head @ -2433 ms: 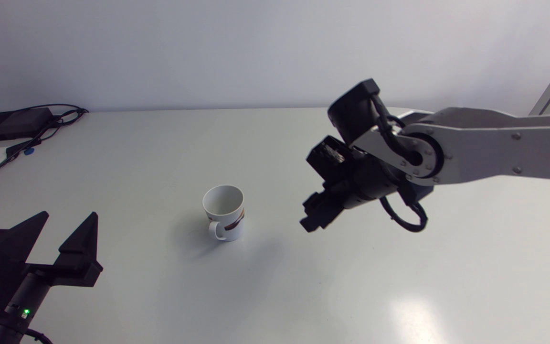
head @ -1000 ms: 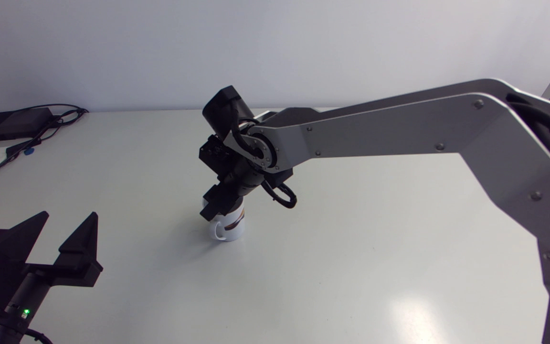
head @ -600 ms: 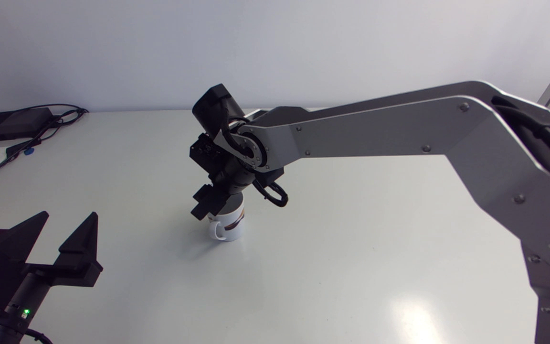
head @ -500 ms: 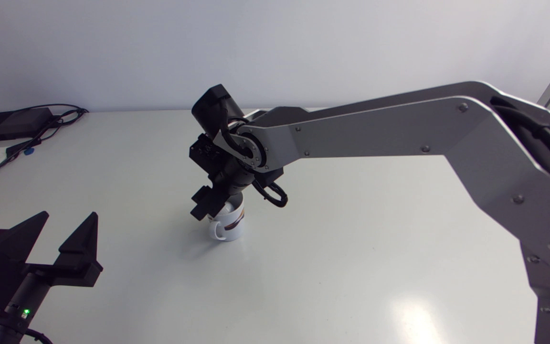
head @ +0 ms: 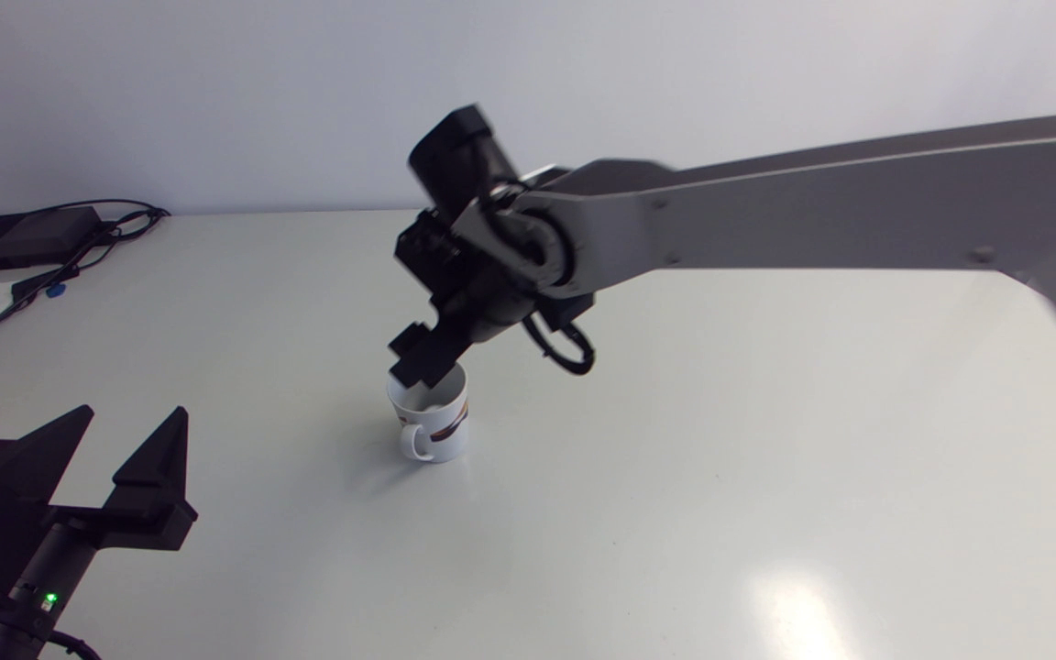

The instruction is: Pick up the white golf ball from the table and place it into the cup.

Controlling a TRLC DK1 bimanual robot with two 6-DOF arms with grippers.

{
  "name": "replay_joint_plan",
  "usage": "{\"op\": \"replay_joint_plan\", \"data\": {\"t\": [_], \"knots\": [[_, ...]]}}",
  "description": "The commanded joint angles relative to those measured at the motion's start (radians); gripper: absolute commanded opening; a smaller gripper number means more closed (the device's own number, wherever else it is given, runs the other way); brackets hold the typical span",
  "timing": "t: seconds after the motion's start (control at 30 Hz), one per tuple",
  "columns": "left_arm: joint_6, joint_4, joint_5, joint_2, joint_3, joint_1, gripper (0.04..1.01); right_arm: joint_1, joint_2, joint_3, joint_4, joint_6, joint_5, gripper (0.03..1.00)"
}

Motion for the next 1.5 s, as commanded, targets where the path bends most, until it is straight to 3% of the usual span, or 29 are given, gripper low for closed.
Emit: {"op": "replay_joint_plan", "data": {"t": [0.0,0.17,0.3,0.4,0.53,0.63,0.8,1.17,1.3,1.47], "knots": [[-0.001,0.008,0.003,-0.015,-0.021,0.002,0.992,-0.077,-0.132,-0.087,0.040,0.024,0.013,0.839],[-0.001,0.008,0.003,-0.015,-0.021,0.002,0.992,-0.214,-0.286,-0.275,0.132,0.029,0.013,0.880],[-0.001,0.008,0.003,-0.015,-0.021,0.002,0.992,-0.364,-0.410,-0.457,0.243,0.036,0.013,0.951],[-0.001,0.008,0.003,-0.015,-0.021,0.002,0.992,-0.484,-0.470,-0.549,0.251,0.041,0.013,0.959],[-0.001,0.008,0.003,-0.016,-0.021,0.002,0.992,-0.598,-0.568,-0.678,0.267,0.018,0.012,0.959],[-0.001,0.008,0.003,-0.015,-0.021,0.002,0.992,-0.662,-0.700,-0.822,0.355,-0.005,0.010,0.961],[0.000,0.008,0.003,-0.016,-0.021,0.002,0.992,-0.709,-0.924,-1.011,0.444,-0.017,0.016,0.961],[0.000,0.008,0.003,-0.015,-0.021,0.002,0.992,-0.729,-1.304,-1.247,0.447,-0.073,0.048,0.964],[0.000,0.008,0.003,-0.015,-0.021,0.002,0.992,-0.729,-1.413,-1.310,0.436,-0.114,0.048,0.964],[-0.001,0.008,0.003,-0.015,-0.021,0.002,0.992,-0.759,-1.479,-1.361,0.439,-0.116,0.055,0.964]]}}
